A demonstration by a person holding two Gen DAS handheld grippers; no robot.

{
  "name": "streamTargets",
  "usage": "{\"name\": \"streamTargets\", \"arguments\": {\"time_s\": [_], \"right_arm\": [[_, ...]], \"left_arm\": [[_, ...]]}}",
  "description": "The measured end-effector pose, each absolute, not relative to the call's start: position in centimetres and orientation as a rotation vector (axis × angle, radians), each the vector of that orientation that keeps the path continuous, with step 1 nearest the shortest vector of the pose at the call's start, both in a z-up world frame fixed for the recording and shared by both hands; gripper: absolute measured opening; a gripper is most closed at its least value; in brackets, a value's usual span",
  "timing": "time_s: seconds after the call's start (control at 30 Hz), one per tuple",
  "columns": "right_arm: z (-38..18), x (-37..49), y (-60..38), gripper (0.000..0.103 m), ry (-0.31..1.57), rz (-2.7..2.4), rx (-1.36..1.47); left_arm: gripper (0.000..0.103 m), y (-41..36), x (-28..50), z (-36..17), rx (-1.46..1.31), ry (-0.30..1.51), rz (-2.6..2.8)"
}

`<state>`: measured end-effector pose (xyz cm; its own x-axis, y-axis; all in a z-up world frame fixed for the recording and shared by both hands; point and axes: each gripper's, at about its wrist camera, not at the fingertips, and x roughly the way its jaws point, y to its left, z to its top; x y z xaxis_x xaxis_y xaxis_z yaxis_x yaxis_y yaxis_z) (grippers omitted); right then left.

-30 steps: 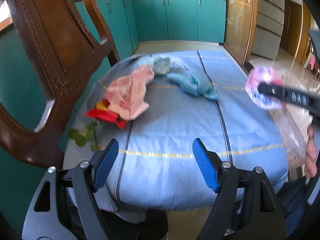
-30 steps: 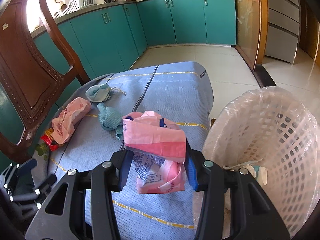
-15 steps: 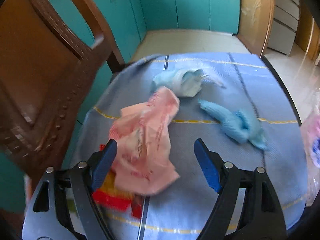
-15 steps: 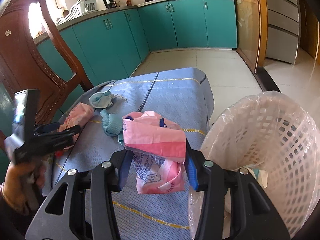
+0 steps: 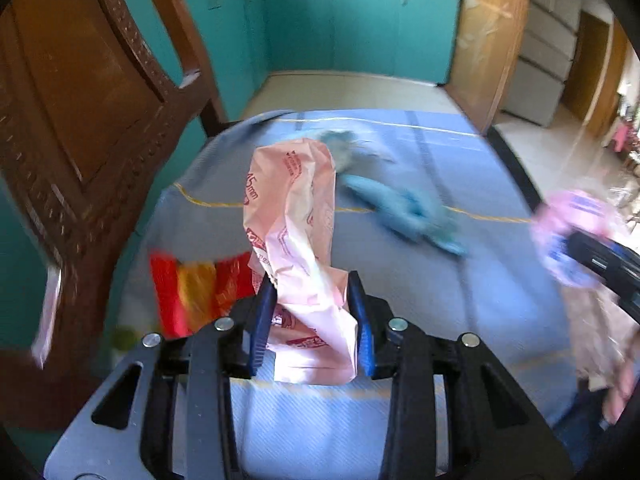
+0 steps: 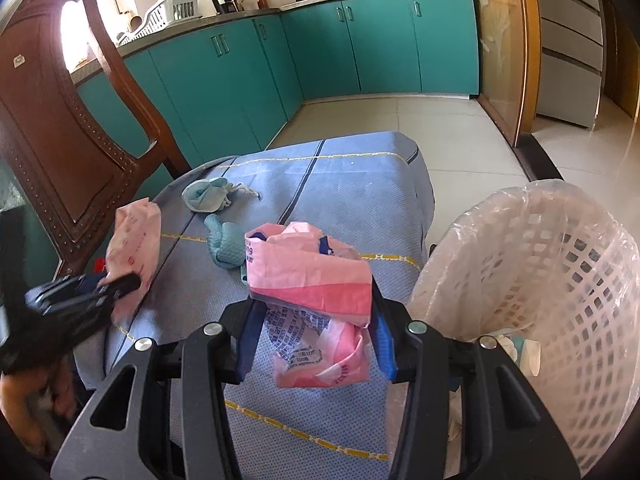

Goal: Collect trash
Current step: 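Lower the pink paper bag and open the left tool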

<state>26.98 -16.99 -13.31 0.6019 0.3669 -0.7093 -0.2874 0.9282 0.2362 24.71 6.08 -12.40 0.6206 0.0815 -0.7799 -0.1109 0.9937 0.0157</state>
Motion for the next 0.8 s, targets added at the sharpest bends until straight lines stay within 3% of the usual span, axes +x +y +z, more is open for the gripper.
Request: {"name": "streamTargets", "arguments": {"time_s": [0.17, 0.6, 0.8], "right_arm": [[-13.3, 26.8, -16.4, 0.048, 0.840, 0.394, 0.086], [-13.7, 26.6, -15.9, 0.048, 0.859, 0.399, 0.078], [-13.7, 26.7, -16.0, 0.048, 0.865, 0.401, 0.082]], "left_arm": [[0.037, 3.7, 21.4, -12.0, -0.146, 0.920, -0.011], [0.039, 3.0, 21.5, -14.1, -0.129, 0.964, -0.001], [0.053, 3.1, 21.2, -14.0, -0.130, 0.954, -0.013]]}}
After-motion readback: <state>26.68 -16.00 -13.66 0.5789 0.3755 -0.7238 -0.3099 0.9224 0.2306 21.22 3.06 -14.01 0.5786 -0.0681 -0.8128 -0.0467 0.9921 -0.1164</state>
